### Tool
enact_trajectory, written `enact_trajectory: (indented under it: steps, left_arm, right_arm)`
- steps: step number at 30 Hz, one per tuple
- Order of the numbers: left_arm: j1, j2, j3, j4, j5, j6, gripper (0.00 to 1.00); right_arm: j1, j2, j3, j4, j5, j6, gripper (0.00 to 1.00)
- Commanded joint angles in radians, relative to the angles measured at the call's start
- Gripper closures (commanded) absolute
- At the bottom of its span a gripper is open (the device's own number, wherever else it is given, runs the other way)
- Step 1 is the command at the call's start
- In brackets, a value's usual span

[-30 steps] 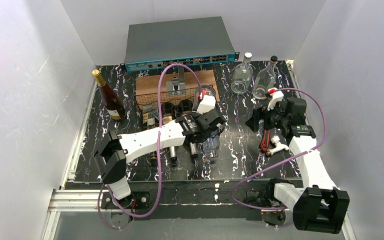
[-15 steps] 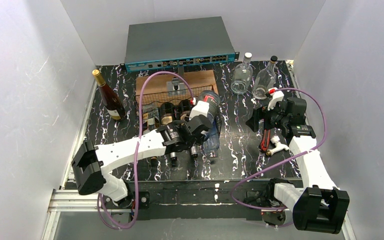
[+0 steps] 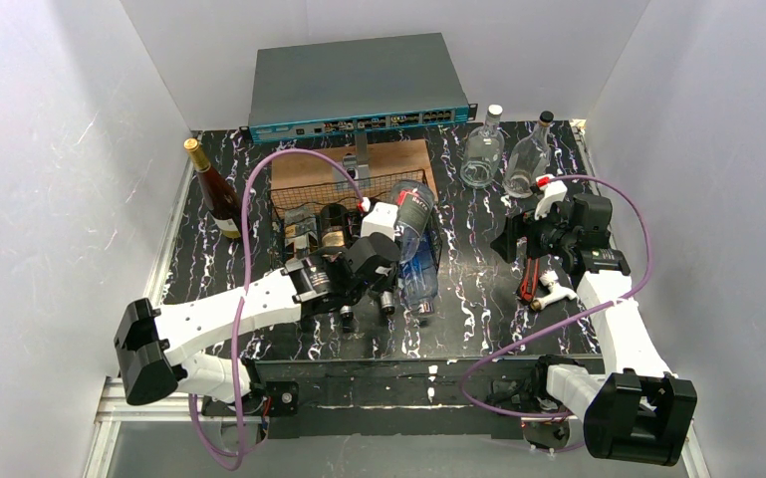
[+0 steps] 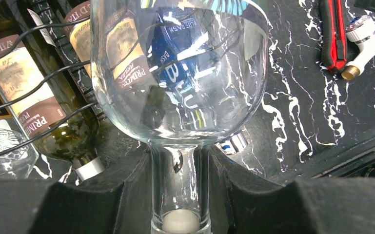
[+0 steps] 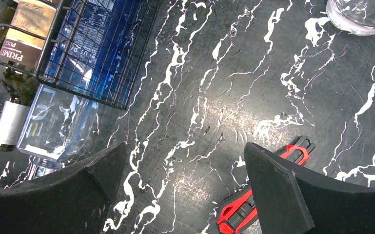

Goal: Take the wine bottle off the wine rack
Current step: Pick up the wine bottle from the wine rack.

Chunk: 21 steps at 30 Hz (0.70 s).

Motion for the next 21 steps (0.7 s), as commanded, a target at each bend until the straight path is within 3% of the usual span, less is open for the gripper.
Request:
enact_trajectory:
  steps: [1,21]
  left_arm:
    - [-0.004,-0.107,0.016,0.195,-0.042,-0.026,1.0]
    - [-0.014,-0.098,0.016,0.27,0.099,-0.076,1.0]
  right_arm:
    - [-0.006,-0.006,0.003,0.036,-0.008,-0.001,0.0]
    - [-0.009,-0.01,0.003,0.035,-0.014,0.005,0.0]
